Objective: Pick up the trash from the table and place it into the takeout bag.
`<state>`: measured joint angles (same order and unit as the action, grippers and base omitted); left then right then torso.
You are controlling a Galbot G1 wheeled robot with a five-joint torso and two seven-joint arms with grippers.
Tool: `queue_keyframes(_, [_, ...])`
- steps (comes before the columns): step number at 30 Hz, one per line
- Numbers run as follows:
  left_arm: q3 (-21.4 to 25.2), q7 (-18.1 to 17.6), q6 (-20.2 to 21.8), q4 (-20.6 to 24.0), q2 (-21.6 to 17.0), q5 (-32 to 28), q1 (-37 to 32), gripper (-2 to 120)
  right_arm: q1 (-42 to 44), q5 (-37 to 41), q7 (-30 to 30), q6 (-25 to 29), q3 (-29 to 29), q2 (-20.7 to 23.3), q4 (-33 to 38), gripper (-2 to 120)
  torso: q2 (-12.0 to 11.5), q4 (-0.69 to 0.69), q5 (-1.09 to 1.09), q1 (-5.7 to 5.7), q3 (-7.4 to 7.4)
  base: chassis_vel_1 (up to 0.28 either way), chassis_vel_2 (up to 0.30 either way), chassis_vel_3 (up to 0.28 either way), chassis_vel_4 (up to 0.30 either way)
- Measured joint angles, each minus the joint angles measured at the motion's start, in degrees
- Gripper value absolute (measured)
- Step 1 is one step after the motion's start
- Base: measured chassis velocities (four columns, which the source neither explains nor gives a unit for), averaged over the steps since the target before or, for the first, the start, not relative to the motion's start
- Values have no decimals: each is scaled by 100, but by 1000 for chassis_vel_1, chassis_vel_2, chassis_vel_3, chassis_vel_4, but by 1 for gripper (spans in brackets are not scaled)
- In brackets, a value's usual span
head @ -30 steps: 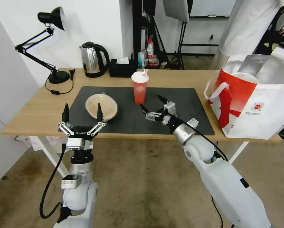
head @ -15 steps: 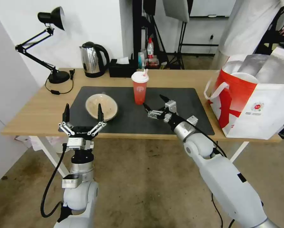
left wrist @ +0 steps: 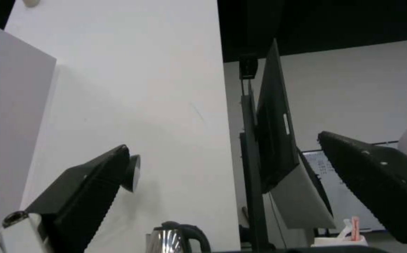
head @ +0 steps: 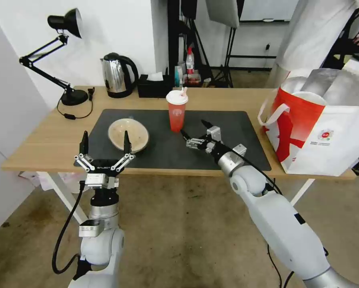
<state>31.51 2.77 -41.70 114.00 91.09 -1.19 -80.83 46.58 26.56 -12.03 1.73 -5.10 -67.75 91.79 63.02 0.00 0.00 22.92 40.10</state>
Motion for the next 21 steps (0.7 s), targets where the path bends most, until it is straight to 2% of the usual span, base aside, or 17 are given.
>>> queue_keyframes(21, [17, 0, -9, -10, -10, -4, -34, 100, -407, -13, 25, -10, 255, -159, -337, 100, 0, 0, 0, 0, 0, 0, 0, 0, 0])
